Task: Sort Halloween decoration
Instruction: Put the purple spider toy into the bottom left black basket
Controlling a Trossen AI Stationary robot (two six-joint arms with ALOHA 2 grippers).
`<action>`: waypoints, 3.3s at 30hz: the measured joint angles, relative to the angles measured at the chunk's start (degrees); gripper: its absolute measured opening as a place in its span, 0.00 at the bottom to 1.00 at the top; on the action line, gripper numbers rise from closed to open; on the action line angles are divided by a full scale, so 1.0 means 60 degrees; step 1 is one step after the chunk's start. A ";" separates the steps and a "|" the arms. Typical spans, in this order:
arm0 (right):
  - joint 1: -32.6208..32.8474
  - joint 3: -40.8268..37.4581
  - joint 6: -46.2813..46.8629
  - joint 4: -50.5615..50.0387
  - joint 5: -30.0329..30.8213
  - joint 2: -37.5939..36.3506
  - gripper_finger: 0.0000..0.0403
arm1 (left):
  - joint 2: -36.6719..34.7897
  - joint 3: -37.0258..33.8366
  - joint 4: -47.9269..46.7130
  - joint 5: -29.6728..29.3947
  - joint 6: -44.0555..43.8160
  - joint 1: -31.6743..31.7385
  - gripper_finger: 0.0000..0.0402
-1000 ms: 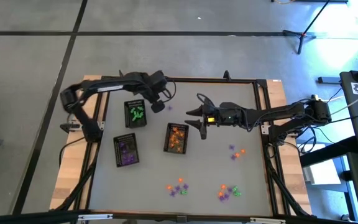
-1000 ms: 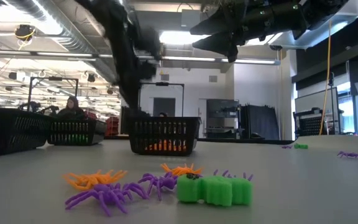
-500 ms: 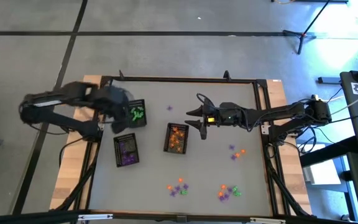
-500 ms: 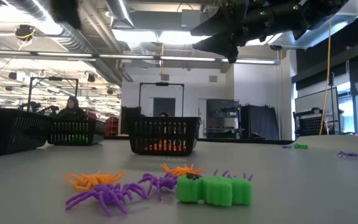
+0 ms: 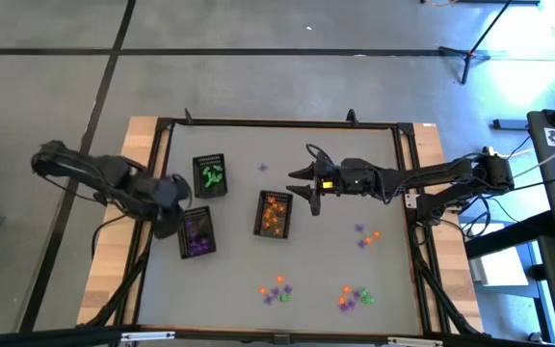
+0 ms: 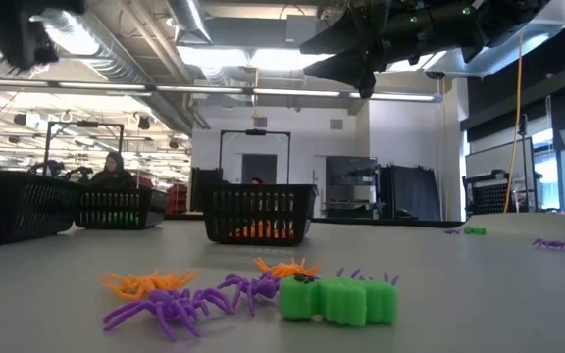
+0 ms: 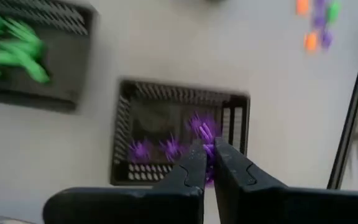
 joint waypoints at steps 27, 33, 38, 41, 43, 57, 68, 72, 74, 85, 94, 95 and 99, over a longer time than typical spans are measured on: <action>0.0000 0.0000 0.0000 -0.0004 0.0221 0.0000 0.49 | 0.0821 -0.1726 0.0796 -0.0545 -0.0012 -0.0288 0.06; 0.0000 0.0000 0.0000 -0.0004 0.0217 0.0000 0.49 | 0.0821 -0.1726 0.1587 -0.0371 -0.0032 -0.0288 0.18; 0.0000 0.0000 0.0000 -0.0007 0.0217 0.0000 0.49 | 0.0821 -0.1726 0.1777 -0.0411 -0.0034 -0.0288 0.29; 0.0000 0.0000 0.0000 -0.0007 0.0213 0.0004 0.49 | 0.0821 -0.1726 0.1765 -0.0598 -0.0034 -0.0290 0.30; 0.0000 0.0000 0.0000 -0.0007 0.0213 0.0004 0.49 | 0.0821 -0.1729 0.2062 -0.1135 -0.0035 -0.0288 0.30; 0.0000 0.0000 0.0000 0.0004 0.0587 0.0007 0.49 | 0.2002 -0.1355 0.7310 -0.1516 0.4151 0.3172 0.30; 0.0000 0.0000 -0.0002 -0.0004 0.0596 0.0007 0.49 | 0.4957 0.0257 0.7382 0.0028 0.5445 0.6065 0.30; 0.0000 0.0000 -0.0004 -0.0024 0.0585 0.0007 0.49 | 0.5978 0.0737 0.7253 0.0478 0.5545 0.6545 0.30; 0.0000 0.0000 -0.0004 -0.0092 0.0581 0.0007 0.49 | 0.6371 0.0836 0.7276 0.0512 0.5545 0.6637 0.30; 0.0000 0.0000 -0.0007 -0.0240 0.0578 0.0007 0.49 | 0.7050 0.0844 0.7118 0.0522 0.5871 0.6600 0.29; -0.0004 -0.0004 -0.0015 -0.0127 0.0760 0.0007 0.49 | 0.7524 0.0850 0.7177 0.1632 0.6098 0.7190 0.27; -0.0004 -0.0004 -0.0015 -0.0104 0.0762 0.0007 0.49 | 0.7668 0.0850 0.7244 0.1701 0.6188 0.7270 0.27; -0.0004 -0.0004 -0.0015 -0.0086 0.0763 0.0007 0.49 | 0.8381 0.0850 0.7449 0.1705 0.6610 0.7449 0.27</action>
